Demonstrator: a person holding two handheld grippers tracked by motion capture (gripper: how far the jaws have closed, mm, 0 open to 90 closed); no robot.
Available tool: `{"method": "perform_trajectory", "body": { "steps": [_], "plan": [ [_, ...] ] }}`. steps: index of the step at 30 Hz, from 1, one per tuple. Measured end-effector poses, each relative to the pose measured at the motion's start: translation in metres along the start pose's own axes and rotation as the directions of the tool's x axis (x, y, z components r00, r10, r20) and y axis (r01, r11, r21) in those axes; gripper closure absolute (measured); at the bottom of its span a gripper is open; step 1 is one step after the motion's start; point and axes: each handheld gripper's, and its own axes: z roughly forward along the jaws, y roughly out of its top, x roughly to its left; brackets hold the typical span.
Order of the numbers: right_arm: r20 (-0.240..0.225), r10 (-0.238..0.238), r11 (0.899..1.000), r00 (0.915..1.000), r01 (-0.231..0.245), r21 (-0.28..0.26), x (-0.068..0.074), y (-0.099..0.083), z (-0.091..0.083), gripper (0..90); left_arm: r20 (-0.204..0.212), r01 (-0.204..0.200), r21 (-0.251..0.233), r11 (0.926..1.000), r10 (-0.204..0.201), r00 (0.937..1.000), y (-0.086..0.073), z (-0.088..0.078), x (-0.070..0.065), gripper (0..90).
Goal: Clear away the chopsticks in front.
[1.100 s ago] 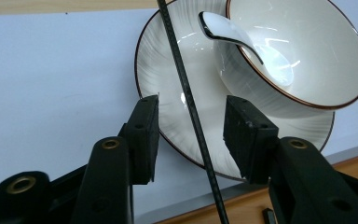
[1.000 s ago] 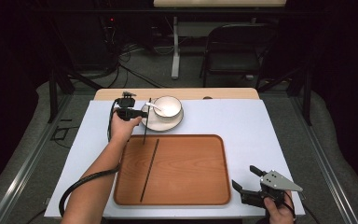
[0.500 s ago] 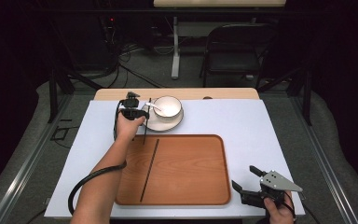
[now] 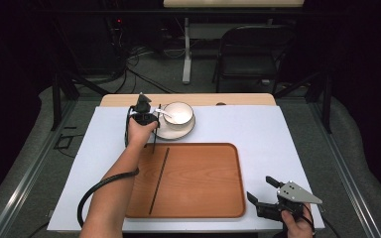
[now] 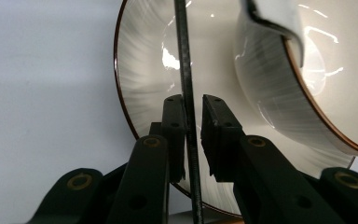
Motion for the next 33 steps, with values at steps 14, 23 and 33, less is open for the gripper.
{"method": "perform_trajectory", "body": {
  "steps": [14,23,33],
  "plan": [
    [0.000,0.000,1.000,1.0000,0.000,-0.001,0.000,0.000,0.000,14.6,0.043,0.085,0.015,0.9963,-0.086,0.9954,0.004,-0.010,0.010,85.9],
    [-0.003,-0.003,1.000,1.0000,0.003,-0.001,0.000,0.000,0.000,14.6,0.063,0.080,0.006,0.9968,-0.080,0.9948,-0.014,-0.036,0.018,85.9],
    [-0.004,0.000,1.000,1.0000,0.000,0.004,0.000,0.001,0.001,14.6,0.112,0.012,0.019,0.9998,-0.014,0.9936,-0.079,-0.079,0.029,85.9]
  ]
}}
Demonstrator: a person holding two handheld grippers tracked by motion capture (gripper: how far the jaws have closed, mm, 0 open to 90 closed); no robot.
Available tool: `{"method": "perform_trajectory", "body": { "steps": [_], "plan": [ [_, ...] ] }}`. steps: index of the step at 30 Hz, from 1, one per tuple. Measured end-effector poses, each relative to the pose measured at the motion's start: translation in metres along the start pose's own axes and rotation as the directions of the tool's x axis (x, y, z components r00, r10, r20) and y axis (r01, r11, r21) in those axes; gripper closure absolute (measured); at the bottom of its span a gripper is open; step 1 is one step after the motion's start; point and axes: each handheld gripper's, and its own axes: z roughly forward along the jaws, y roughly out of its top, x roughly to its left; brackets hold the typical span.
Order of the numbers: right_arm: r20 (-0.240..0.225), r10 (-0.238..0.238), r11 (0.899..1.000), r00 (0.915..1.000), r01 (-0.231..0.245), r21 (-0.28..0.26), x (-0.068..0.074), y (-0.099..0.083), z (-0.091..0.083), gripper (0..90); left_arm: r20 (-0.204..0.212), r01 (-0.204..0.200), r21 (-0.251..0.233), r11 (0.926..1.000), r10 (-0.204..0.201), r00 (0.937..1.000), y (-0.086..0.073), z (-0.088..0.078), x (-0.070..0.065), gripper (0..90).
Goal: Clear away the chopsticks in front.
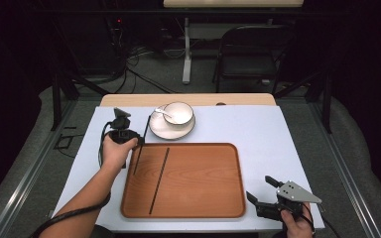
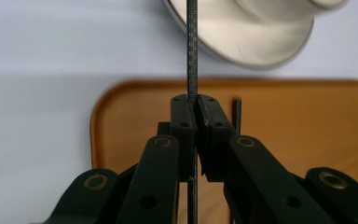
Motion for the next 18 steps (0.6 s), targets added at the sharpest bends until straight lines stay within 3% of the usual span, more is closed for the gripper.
{"method": "perform_trajectory", "body": {
  "steps": [5,10,18],
  "plan": [
    [0.003,0.003,1.000,1.0000,-0.003,-0.001,0.000,0.000,0.000,14.6,0.028,-0.028,0.031,0.9991,0.027,0.9993,-0.036,-0.004,-0.005,85.9],
    [0.006,0.002,1.000,1.0000,-0.002,0.003,0.001,0.000,0.001,14.6,0.035,-0.049,0.051,0.9975,0.047,0.9983,-0.059,-0.005,-0.009,85.9],
    [0.007,0.005,1.000,1.0000,-0.005,0.006,0.001,0.000,0.001,14.6,0.049,-0.048,0.071,0.9963,0.045,0.9978,-0.076,0.003,-0.012,85.8]
  ]
}}
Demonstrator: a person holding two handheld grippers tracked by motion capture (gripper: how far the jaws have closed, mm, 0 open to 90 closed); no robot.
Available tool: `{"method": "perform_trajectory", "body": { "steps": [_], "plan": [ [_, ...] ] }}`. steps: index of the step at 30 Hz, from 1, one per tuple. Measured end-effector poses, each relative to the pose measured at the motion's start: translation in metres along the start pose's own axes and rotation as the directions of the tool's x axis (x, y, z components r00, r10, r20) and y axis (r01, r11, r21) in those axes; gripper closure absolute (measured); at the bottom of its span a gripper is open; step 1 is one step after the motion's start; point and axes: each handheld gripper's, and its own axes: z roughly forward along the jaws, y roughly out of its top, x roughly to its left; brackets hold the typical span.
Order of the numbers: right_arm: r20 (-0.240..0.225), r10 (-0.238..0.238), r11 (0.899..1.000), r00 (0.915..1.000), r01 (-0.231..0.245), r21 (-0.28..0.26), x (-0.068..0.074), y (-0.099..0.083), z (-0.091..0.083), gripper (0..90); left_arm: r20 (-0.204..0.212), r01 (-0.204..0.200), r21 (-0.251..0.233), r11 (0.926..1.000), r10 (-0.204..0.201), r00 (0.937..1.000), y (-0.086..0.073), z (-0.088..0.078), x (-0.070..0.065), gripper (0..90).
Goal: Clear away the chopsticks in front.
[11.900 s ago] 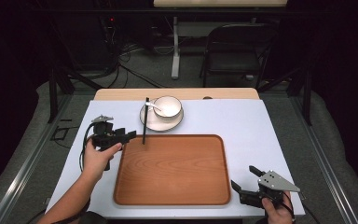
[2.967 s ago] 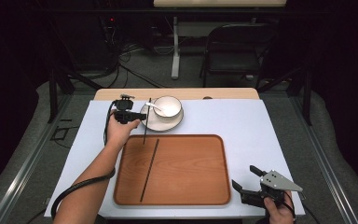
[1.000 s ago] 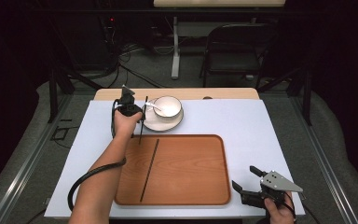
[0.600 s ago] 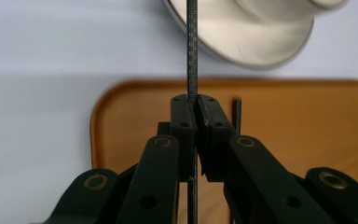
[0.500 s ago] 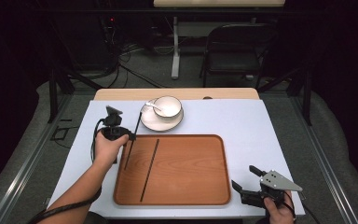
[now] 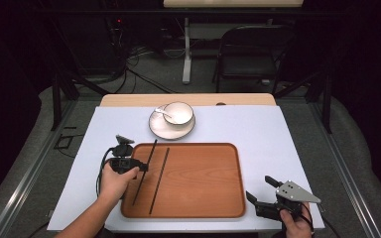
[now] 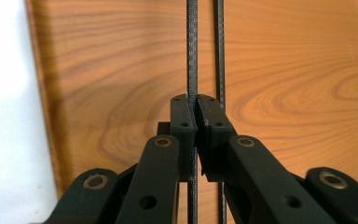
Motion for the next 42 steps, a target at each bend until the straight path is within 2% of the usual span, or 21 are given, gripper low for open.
{"method": "perform_trajectory", "body": {
  "steps": [9,18,25,33,36,42],
  "plan": [
    [0.002,0.002,1.000,1.0000,-0.002,-0.002,0.000,0.000,0.000,14.6,-0.008,-0.024,0.026,0.9994,0.025,0.9997,-0.005,0.013,-0.004,85.8],
    [0.002,0.003,1.000,1.0000,-0.003,-0.003,0.000,0.000,-0.001,14.6,-0.013,-0.015,0.042,0.9990,0.015,0.9998,-0.005,0.023,-0.006,85.8],
    [0.002,0.004,1.000,1.0000,-0.004,-0.003,0.000,0.000,-0.001,14.6,-0.028,-0.029,0.059,0.9978,0.031,0.9991,-0.005,0.025,-0.007,85.8],
    [0.002,0.002,1.000,1.0000,-0.002,-0.003,0.000,0.000,-0.001,14.6,-0.027,-0.014,0.058,0.9982,0.016,0.9995,-0.005,0.025,-0.007,85.4],
    [0.002,0.002,1.000,1.0000,-0.002,-0.003,0.000,0.000,-0.001,14.6,-0.025,-0.023,0.063,0.9978,0.025,0.9994,-0.004,0.024,-0.007,84.3],
    [0.002,0.002,1.000,1.0000,-0.002,-0.003,0.000,0.000,-0.001,14.6,-0.023,-0.017,0.049,0.9987,0.018,0.9996,-0.004,0.022,-0.007,83.4]
  ]
}}
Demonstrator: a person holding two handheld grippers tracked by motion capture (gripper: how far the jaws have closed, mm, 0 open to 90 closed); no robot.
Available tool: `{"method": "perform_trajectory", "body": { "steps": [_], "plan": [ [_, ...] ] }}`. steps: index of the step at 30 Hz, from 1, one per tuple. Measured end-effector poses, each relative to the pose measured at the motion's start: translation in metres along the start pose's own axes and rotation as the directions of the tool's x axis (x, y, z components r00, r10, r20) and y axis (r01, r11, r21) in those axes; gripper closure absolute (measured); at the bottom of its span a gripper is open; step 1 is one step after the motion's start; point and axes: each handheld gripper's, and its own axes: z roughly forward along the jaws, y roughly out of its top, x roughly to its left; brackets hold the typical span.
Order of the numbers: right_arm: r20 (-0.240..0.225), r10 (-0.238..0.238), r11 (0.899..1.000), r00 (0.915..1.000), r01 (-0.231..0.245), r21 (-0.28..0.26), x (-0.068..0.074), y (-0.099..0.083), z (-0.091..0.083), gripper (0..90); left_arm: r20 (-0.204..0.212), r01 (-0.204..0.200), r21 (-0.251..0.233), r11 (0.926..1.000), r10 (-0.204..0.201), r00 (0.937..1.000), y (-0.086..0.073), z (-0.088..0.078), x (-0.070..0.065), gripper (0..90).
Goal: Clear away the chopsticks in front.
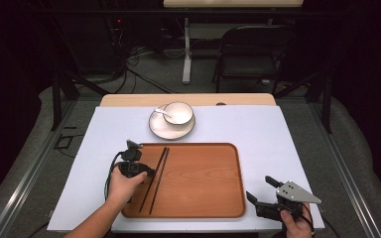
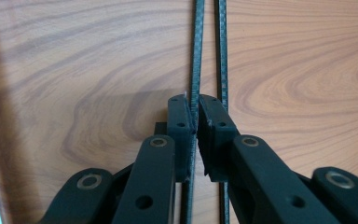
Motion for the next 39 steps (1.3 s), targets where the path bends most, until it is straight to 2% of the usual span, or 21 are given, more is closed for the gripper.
{"method": "perform_trajectory", "body": {
  "steps": [6,10,14,17,18,19,21,24,25,28,30,32,34,35,37,38,39],
  "plan": [
    [0.000,-0.002,1.000,1.0000,0.002,0.000,0.000,0.000,0.000,14.6,0.002,-0.003,-0.007,1.0000,0.003,1.0000,0.000,-0.003,0.000,82.9],
    [0.001,0.000,1.000,1.0000,0.000,0.000,0.000,0.000,0.000,14.6,0.005,-0.013,-0.034,0.9993,0.013,0.9999,-0.001,-0.009,0.000,81.1],
    [0.001,-0.001,1.000,1.0000,0.001,0.000,0.000,0.000,0.000,14.6,0.029,-0.041,-0.091,0.9950,0.044,0.9986,-0.005,-0.018,0.001,70.6],
    [0.001,0.001,1.000,1.0000,-0.001,0.001,0.000,0.000,0.000,14.6,0.053,-0.052,-0.143,0.9883,0.060,0.9968,-0.009,-0.026,0.004,62.5],
    [0.001,0.000,1.000,1.0000,0.000,0.001,0.000,0.000,0.000,14.6,0.061,-0.068,-0.171,0.9829,0.079,0.9950,-0.011,-0.027,0.006,60.6],
    [0.001,0.000,1.000,1.0000,0.000,0.001,0.000,0.000,0.000,14.6,0.047,-0.092,-0.211,0.9732,0.104,0.9934,-0.013,-0.029,0.006,58.7],
    [0.001,-0.001,1.000,1.0000,0.001,0.001,0.000,0.000,0.000,14.6,0.019,-0.135,-0.245,0.9599,0.144,0.9894,-0.015,-0.033,0.008,54.3],
    [0.003,0.000,1.000,1.0000,0.000,0.003,0.000,0.000,0.001,14.6,0.013,-0.164,-0.290,0.9427,0.175,0.9845,-0.019,-0.039,0.010,50.2],
    [0.003,0.000,1.000,1.0000,0.000,0.003,0.000,0.000,0.001,14.6,0.003,-0.176,-0.313,0.9331,0.186,0.9825,-0.020,-0.041,0.011,48.8],
    [0.004,0.001,1.000,1.0000,-0.001,0.003,0.000,0.000,0.001,14.6,0.002,-0.185,-0.359,0.9147,0.199,0.9800,-0.025,-0.047,0.014,44.5],
    [0.004,0.002,1.000,1.0000,-0.002,0.002,0.000,0.000,0.000,14.6,-0.014,-0.201,-0.410,0.8898,0.214,0.9766,-0.031,-0.050,0.018,42.3],
    [0.004,0.001,1.000,1.0000,-0.002,0.002,0.000,0.000,0.000,14.6,-0.022,-0.212,-0.443,0.8712,0.225,0.9740,-0.037,-0.054,0.022,39.4],
    [0.004,0.002,1.000,1.0000,-0.002,0.002,0.000,0.000,0.000,14.6,-0.014,-0.208,-0.454,0.8664,0.226,0.9740,-0.043,-0.056,0.025,37.8],
    [0.004,0.001,1.000,1.0000,-0.001,0.002,0.000,0.000,0.000,14.6,-0.012,-0.215,-0.463,0.8600,0.236,0.9716,-0.048,-0.059,0.028,38.3],
    [0.004,0.002,1.000,1.0000,-0.002,0.003,0.000,0.000,0.000,14.6,-0.034,-0.227,-0.490,0.8414,0.242,0.9696,-0.056,-0.061,0.032,36.9],
    [0.004,0.002,1.000,1.0000,-0.002,0.002,0.000,0.000,0.000,14.6,-0.036,-0.234,-0.494,0.8371,0.249,0.9677,-0.059,-0.062,0.034,35.7],
    [0.005,0.001,1.000,1.0000,-0.001,0.002,0.000,0.000,0.000,14.6,-0.039,-0.236,-0.514,0.8249,0.252,0.9669,-0.065,-0.064,0.036,34.6]
  ]
}}
